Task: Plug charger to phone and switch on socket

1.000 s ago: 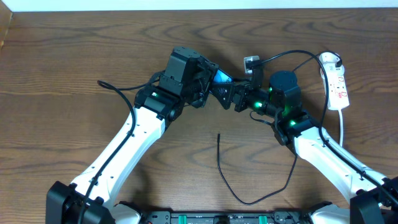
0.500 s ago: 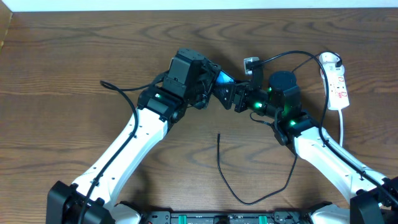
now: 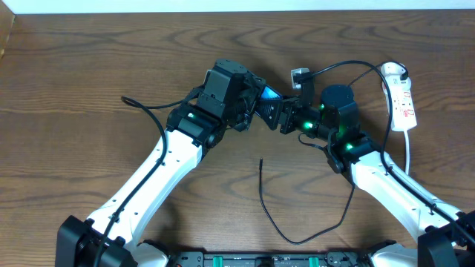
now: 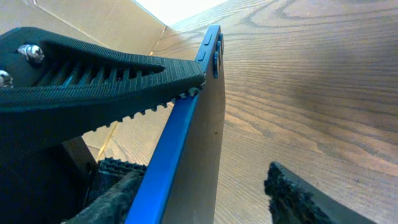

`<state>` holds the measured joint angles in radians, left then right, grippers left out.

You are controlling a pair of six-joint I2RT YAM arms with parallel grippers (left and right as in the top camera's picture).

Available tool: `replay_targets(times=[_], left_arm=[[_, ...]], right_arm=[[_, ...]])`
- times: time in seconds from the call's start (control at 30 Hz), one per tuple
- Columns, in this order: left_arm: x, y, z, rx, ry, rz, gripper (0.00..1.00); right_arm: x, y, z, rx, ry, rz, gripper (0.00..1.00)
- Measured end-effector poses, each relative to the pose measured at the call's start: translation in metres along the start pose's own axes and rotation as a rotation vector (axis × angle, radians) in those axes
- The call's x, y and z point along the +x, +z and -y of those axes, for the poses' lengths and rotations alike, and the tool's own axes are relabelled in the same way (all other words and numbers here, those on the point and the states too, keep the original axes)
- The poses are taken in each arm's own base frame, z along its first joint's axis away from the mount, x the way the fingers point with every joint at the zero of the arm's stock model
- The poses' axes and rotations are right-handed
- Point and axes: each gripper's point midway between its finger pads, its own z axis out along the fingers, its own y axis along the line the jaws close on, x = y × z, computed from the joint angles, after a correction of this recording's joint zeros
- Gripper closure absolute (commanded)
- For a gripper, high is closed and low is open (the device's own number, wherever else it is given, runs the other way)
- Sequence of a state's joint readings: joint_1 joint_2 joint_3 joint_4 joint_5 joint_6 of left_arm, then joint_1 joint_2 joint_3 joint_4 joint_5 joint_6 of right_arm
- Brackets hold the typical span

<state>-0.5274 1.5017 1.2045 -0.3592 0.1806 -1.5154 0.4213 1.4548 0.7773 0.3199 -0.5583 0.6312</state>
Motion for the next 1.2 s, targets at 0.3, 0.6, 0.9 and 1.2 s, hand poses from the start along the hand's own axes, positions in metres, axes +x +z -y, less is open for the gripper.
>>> replay_targets(times=[0.3,0.6,0.9,1.2], left_arm=[[0.0,0.0,-0.001,-0.003,0.0,0.0,0.93],[0.002,0.006,-0.005,-0.02,0.003,-0.004,0.93],[0.005,0.009,-0.005,-0.021,0.008,-0.007,0.93],[0.015,0.01,0.004,0.018,0.057,-0.016,0.93]], right_arm=[[0.0,0.0,0.0,0.002,0.004,0.001,0.51],[0.0,0.0,0.0,0.002,0.005,0.001,0.48],[-0.001,0.0,0.001,0.007,0.005,0.004,0.58],[-0.002,0.0,0.002,0.014,0.004,0.01,0.74]])
